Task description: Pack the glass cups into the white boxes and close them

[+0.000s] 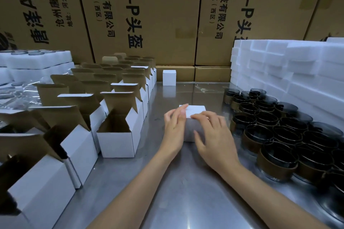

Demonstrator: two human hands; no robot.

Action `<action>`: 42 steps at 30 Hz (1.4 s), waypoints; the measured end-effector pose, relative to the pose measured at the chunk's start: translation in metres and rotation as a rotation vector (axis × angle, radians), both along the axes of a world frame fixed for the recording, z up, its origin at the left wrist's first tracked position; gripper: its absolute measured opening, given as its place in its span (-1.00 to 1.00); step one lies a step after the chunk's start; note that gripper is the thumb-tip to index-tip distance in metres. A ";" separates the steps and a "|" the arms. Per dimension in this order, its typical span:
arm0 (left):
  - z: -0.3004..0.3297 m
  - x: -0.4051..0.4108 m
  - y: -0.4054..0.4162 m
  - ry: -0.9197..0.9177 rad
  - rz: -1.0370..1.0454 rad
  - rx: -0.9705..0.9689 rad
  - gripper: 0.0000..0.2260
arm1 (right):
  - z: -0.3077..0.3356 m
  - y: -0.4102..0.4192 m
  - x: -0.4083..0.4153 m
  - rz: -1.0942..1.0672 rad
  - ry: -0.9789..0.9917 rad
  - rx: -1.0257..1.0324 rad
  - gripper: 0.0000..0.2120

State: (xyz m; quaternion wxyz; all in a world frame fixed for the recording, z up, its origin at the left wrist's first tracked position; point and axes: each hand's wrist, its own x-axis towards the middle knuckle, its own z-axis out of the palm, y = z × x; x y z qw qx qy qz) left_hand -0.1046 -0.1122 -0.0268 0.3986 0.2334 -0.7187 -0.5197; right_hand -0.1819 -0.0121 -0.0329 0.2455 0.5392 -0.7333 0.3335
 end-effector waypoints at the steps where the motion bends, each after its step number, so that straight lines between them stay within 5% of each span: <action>1: 0.000 -0.007 -0.006 -0.009 0.015 0.016 -0.68 | 0.000 -0.007 -0.003 -0.017 0.011 0.016 -0.60; 8: 0.001 -0.064 -0.052 -0.069 0.263 0.032 -0.57 | -0.004 -0.088 -0.054 -0.137 -0.029 0.150 -0.50; 24: -0.003 -0.129 -0.119 -0.273 0.337 -0.055 -0.53 | -0.003 -0.305 -0.210 -0.245 -0.172 0.270 -0.37; 42: 0.001 -0.130 -0.117 -0.278 0.330 0.015 -0.56 | -0.008 -0.333 -0.224 -0.234 -0.085 0.364 -0.49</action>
